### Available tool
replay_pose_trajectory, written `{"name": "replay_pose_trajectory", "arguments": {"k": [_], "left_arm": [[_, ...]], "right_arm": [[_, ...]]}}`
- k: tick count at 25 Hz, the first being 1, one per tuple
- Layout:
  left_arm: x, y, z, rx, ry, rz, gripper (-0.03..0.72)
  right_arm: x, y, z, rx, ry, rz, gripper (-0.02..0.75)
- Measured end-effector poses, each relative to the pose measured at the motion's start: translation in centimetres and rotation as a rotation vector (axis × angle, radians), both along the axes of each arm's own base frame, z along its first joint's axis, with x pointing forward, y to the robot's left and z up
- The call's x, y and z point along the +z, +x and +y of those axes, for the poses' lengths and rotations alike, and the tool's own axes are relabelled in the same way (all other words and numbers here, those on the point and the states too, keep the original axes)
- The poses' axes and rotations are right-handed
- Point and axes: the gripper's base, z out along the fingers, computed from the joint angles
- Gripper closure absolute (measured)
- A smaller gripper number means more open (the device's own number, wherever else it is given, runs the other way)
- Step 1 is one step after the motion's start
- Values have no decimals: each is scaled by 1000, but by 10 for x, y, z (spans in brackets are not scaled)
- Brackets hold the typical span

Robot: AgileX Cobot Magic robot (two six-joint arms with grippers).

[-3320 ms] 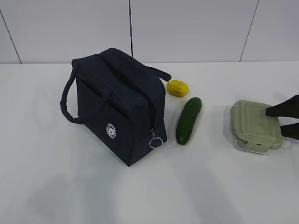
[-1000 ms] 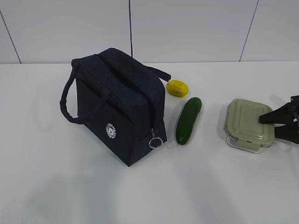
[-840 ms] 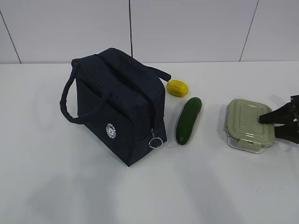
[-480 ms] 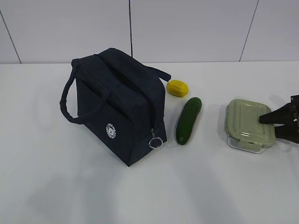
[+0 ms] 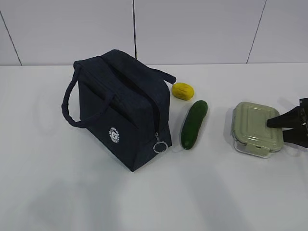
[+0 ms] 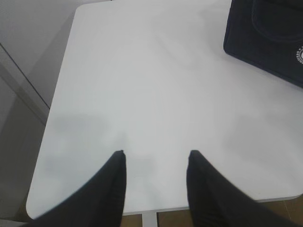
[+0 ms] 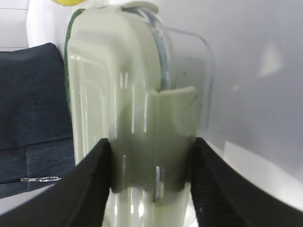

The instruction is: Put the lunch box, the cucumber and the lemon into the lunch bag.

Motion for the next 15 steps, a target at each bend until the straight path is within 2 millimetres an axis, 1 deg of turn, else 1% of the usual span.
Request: {"name": "replay_pose_trajectory", "arguments": {"k": [15], "left_arm": [[0,0,0,0,0,0,379]], "right_arm": [[0,1,0,-20,15,18,369]]}}
